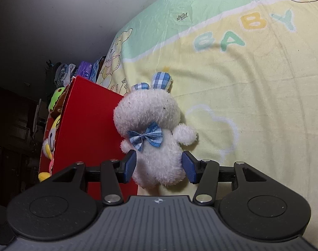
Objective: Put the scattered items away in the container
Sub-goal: 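Move the right gripper to the white bear with blue bow and grasp, then close the right gripper on the white bunny and lift it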
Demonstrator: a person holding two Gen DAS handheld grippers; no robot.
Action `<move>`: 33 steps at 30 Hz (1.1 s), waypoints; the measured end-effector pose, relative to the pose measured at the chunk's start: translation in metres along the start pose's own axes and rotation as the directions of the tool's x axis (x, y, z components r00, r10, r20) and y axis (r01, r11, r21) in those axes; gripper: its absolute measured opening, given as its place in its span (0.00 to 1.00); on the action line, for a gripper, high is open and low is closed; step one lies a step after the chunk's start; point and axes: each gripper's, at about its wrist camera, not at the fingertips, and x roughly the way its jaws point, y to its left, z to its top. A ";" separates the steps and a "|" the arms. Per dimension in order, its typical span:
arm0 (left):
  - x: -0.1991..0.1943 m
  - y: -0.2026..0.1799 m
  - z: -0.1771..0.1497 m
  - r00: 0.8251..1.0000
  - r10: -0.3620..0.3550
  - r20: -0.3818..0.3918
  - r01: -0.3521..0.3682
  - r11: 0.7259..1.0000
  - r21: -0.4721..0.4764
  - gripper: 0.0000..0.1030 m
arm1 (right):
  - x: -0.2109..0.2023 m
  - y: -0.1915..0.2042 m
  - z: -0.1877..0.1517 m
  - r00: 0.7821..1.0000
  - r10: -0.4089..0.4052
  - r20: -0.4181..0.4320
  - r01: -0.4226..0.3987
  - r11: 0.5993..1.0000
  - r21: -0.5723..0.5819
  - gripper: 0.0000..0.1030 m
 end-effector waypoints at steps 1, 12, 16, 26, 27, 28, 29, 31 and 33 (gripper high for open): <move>0.000 0.000 0.000 1.000 0.006 0.000 -0.006 1.000 -0.010 0.85 | 0.003 -0.003 0.001 1.000 0.011 -0.009 -0.011 1.000 0.008 0.50; 0.003 -0.010 0.006 1.000 0.021 0.001 -0.021 0.998 -0.062 0.87 | -0.027 -0.026 -0.004 0.997 0.083 0.003 -0.083 0.996 0.023 0.24; 0.010 -0.017 0.010 1.000 -0.001 -0.006 0.001 0.998 -0.069 0.87 | -0.060 -0.041 -0.017 0.998 0.061 0.031 -0.061 0.998 0.008 0.24; 0.054 -0.015 0.004 0.993 -0.071 -0.098 0.054 0.985 -0.162 0.84 | -0.121 -0.082 -0.057 0.997 -0.008 0.074 0.002 0.997 0.071 0.30; 0.059 -0.012 0.004 0.991 -0.087 -0.105 0.067 0.980 -0.185 0.82 | -0.123 -0.086 -0.056 0.996 -0.006 0.091 -0.002 0.996 0.090 0.31; 0.062 -0.010 0.003 0.989 -0.102 -0.106 0.079 0.976 -0.202 0.82 | -0.126 -0.090 -0.054 0.994 0.003 0.111 -0.015 0.993 0.114 0.32; 0.067 -0.010 0.003 0.989 -0.106 -0.108 0.081 0.974 -0.212 0.82 | -0.129 -0.095 -0.051 0.991 0.013 0.133 -0.033 0.989 0.145 0.36; 0.076 -0.013 0.003 0.991 -0.065 -0.115 0.042 0.980 -0.195 0.82 | -0.131 -0.102 -0.045 0.984 0.043 0.170 -0.077 0.978 0.196 0.44; 0.084 -0.012 0.001 0.992 -0.027 -0.123 0.003 0.983 -0.186 0.82 | -0.125 -0.098 -0.039 0.982 0.072 0.172 -0.105 0.976 0.192 0.47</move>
